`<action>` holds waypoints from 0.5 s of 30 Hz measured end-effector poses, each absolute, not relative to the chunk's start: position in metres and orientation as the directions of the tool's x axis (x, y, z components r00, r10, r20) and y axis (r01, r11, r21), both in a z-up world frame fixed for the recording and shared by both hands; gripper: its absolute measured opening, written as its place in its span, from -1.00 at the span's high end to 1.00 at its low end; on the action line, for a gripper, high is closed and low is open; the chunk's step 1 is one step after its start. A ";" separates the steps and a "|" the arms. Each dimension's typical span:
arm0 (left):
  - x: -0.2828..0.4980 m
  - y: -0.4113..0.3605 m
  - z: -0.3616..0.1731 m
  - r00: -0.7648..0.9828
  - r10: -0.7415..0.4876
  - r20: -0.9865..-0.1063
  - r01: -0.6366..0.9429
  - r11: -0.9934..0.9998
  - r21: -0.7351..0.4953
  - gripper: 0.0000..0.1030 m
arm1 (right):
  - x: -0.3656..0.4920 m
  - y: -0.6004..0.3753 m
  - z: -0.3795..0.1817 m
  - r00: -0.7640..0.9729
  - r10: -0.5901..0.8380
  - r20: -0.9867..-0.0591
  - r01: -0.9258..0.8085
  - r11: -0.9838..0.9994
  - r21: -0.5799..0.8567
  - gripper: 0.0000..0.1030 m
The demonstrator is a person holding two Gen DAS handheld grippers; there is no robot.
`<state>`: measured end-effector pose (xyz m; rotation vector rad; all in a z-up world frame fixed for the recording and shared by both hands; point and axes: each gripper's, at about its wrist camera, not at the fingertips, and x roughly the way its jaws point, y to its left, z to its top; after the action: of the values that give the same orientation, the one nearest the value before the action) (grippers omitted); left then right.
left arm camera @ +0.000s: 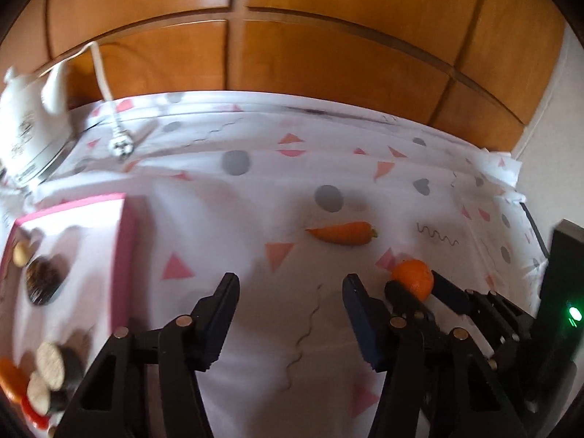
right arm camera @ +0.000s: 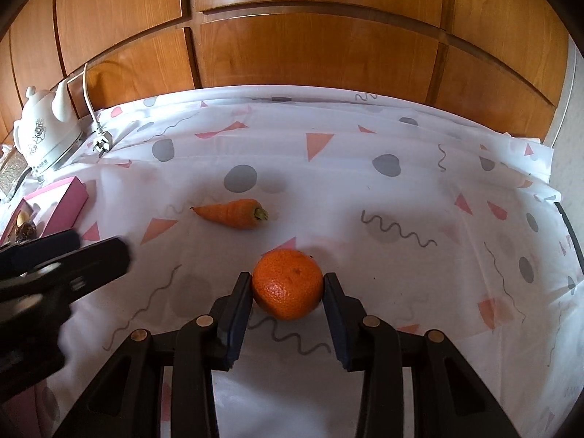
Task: Organize fruits
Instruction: 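Grasp the orange with the right tool while the left tool grasps the carrot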
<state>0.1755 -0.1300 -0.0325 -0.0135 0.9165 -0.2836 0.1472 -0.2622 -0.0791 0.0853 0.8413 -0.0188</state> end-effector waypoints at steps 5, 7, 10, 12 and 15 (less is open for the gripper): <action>0.193 -0.152 -0.043 0.555 -0.260 -0.790 0.278 0.953 -0.118 -0.15 | 0.148 -0.263 -0.079 0.669 0.030 -0.743 0.041 0.996 0.077 0.24; 0.199 -0.160 -0.047 0.542 -0.276 -0.794 0.297 0.947 -0.126 -0.15 | 0.150 -0.263 -0.078 0.669 0.036 -0.742 0.036 0.996 0.080 0.24; 0.204 -0.171 -0.053 0.522 -0.303 -0.797 0.349 0.929 -0.125 -0.15 | 0.152 -0.266 -0.079 0.669 0.042 -0.742 0.029 0.996 0.083 0.24; 0.208 -0.177 -0.056 0.510 -0.313 -0.802 0.382 0.917 -0.114 -0.15 | 0.150 -0.270 -0.078 0.669 0.050 -0.742 0.027 0.995 0.091 0.24; 0.214 -0.188 -0.060 0.494 -0.317 -0.809 0.415 0.904 -0.100 -0.15 | 0.150 -0.271 -0.078 0.669 0.063 -0.741 0.019 0.995 0.101 0.24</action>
<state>0.2141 -0.1879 -0.0600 0.1132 0.9559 -0.4445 0.1500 -0.2714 -0.0783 0.1034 0.8383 0.0245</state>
